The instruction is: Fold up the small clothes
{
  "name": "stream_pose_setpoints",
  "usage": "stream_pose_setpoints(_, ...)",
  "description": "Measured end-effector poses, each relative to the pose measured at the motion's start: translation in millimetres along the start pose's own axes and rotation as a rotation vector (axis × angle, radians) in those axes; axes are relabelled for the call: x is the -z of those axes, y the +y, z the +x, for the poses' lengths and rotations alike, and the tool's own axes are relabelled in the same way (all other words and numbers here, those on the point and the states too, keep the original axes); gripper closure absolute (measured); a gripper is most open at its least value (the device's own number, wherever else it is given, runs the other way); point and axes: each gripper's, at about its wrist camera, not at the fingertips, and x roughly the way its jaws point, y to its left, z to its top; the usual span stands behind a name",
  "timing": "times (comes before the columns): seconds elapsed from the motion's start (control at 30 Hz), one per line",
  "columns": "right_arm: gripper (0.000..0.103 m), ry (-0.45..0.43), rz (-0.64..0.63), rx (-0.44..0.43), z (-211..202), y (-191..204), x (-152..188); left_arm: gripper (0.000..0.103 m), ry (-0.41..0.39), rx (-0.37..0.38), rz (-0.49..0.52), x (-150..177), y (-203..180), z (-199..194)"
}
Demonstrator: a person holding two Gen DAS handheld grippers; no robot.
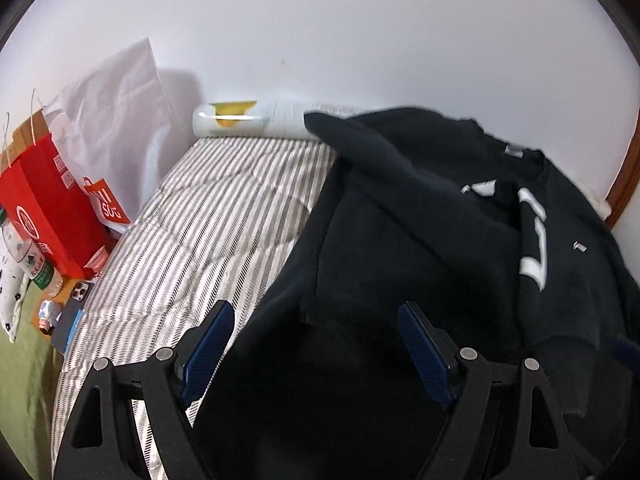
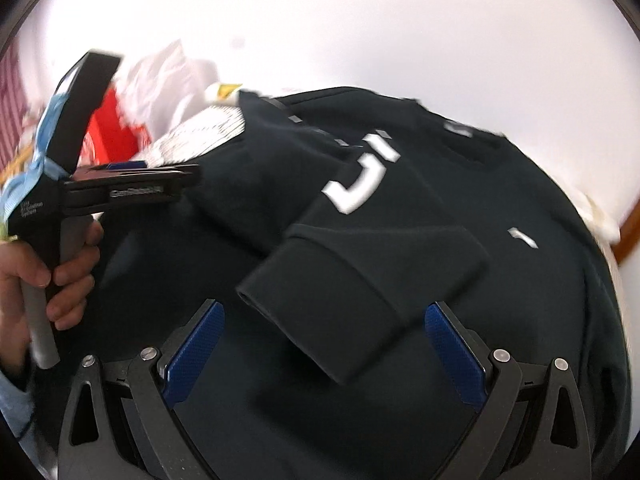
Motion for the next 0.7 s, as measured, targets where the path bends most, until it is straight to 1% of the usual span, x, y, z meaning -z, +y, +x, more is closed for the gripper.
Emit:
stream_pose_setpoints(0.07, 0.004, 0.018, -0.06, 0.04, 19.4, 14.0, -4.3, 0.02, 0.009, -0.012, 0.017, 2.7, -2.4, 7.5)
stream_pose_setpoints(0.13, 0.005, 0.038, -0.085, 0.089, 35.4, 20.7, -5.7, 0.02, 0.028, -0.009, 0.012, 4.3, 1.4, 15.0)
stream_pose_setpoints(0.17, 0.016, 0.047, -0.089, 0.117, 44.9, 20.4, -6.2, 0.02, 0.038, -0.001, 0.003, 5.5, 4.1, 17.0)
stream_pose_setpoints(0.2, 0.026, 0.05, -0.086, 0.114, 49.8, 18.2, -6.4, 0.02, 0.047, 0.008, -0.008, 6.3, 4.9, 17.0)
stream_pose_setpoints(0.23, 0.034, 0.049, -0.075, 0.088, 51.8, 14.0, -6.8, 0.02, 0.049, 0.018, -0.019, 6.1, 7.1, 18.1)
stream_pose_setpoints(0.27, 0.068, 0.038, -0.052, 0.062, 48.6, 8.0, -6.8, 0.02, 0.048, 0.023, -0.028, 6.3, 9.0, 18.5)
stream_pose_setpoints(0.3, 0.085, 0.028, -0.035, 0.067, 45.4, 1.2, -8.0, 0.019, 0.051, 0.024, -0.033, 7.4, 10.5, 18.7)
stream_pose_setpoints(0.33, 0.086, 0.021, -0.032, 0.07, 42.1, -4.5, -9.8, 0.019, 0.056, 0.029, -0.039, 7.4, 11.6, 20.2)
stream_pose_setpoints(0.37, 0.092, 0.005, -0.015, 0.043, 35.9, -13.2, -12.0, 0.019, 0.057, 0.031, -0.042, 7.8, 11.7, 20.0)
stream_pose_setpoints(0.43, 0.092, -0.042, 0.049, 0.004, 19.0, -34.8, -16.2, 0.018, 0.057, 0.035, -0.048, 7.9, 13.6, 19.3)
stream_pose_setpoints(0.53, 0.092, -0.113, 0.132, 0.041, -11.6, -76.8, -21.2, 0.018, 0.056, 0.028, -0.05, 8.2, 13.4, 19.2)
stream_pose_setpoints(0.57, 0.092, -0.14, 0.177, 0.043, -23.2, -96.1, -22.3, 0.018, 0.055, 0.025, -0.05, 9.3, 14.1, 17.8)
stream_pose_setpoints(0.7, 0.092, -0.199, 0.323, 0.064, -49.2, -159.0, -21.3, 0.018, 0.053, 0.024, -0.061, 9.2, 16.1, 18.0)
